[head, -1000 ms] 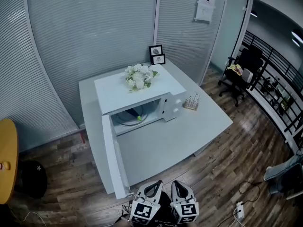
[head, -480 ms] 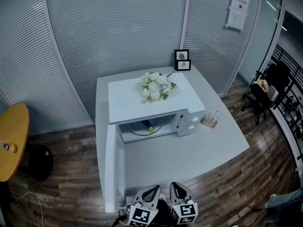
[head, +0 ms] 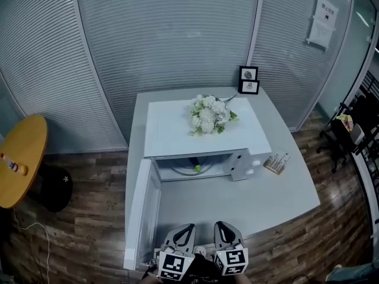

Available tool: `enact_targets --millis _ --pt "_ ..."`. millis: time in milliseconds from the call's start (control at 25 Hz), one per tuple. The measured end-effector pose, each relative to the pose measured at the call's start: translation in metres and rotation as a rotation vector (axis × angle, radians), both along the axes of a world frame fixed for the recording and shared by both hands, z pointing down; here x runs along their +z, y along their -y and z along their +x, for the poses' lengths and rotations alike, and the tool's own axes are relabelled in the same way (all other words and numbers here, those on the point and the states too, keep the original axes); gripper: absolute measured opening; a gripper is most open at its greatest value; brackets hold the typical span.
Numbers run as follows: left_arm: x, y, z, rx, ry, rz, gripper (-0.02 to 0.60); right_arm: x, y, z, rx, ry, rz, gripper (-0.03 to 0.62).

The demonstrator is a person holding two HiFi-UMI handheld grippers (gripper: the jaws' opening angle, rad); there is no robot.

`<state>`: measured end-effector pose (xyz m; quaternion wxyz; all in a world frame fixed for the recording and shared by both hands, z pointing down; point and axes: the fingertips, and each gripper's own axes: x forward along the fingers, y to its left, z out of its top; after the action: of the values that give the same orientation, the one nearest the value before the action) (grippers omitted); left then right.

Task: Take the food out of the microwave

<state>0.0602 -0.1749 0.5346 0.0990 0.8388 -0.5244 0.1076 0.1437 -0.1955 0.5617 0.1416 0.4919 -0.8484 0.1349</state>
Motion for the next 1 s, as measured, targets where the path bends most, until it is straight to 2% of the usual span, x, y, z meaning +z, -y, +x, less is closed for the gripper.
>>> enact_targets --millis 360,480,640,1000 --pt "-0.007 0.018 -0.004 -0.063 0.011 0.022 0.008 -0.014 0.049 -0.008 -0.063 0.008 0.041 0.006" --pt "-0.007 0.022 -0.006 -0.084 0.014 0.028 0.008 -0.015 0.065 -0.017 -0.104 0.019 0.027 0.009" --pt "-0.007 0.028 -0.011 -0.111 0.023 0.037 0.008 -0.014 0.086 -0.032 -0.158 0.057 -0.024 0.103" --pt "-0.007 0.043 -0.020 -0.147 0.014 0.032 0.008 -0.018 0.129 -0.054 -0.188 0.013 0.002 0.146"
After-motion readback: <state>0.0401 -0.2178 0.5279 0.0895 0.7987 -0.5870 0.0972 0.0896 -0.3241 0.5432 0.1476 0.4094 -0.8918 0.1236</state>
